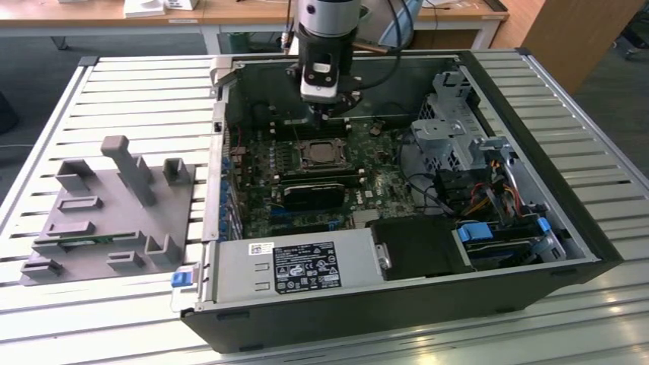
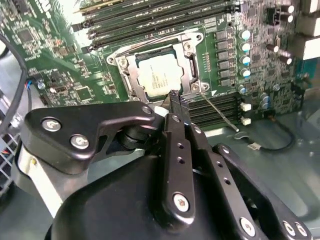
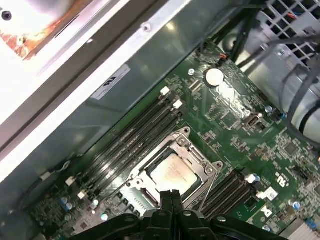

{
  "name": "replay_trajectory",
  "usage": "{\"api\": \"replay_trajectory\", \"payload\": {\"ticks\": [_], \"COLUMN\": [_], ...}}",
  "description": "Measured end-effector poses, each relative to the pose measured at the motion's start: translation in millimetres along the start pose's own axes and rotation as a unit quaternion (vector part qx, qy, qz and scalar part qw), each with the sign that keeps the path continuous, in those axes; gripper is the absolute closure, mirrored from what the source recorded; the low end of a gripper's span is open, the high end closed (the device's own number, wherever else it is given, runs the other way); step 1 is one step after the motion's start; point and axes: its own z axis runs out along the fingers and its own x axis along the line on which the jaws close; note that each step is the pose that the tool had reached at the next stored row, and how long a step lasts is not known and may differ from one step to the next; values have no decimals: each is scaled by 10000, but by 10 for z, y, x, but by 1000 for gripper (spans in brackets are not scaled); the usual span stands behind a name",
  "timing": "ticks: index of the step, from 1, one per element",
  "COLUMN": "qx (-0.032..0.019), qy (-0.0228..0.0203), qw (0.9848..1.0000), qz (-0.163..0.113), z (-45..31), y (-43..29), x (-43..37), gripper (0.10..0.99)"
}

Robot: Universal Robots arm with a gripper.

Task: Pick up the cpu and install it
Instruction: 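Install the first cpu locking lever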

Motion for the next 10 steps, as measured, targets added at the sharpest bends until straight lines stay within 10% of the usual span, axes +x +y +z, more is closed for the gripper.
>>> {"api": "replay_trajectory", "payload": {"ticks": [10], "qx": [24], "qy": [19], "qw": [9972], "qz": [-752], "z": [2], "y": [0], "x": [0], "gripper": [980]}}
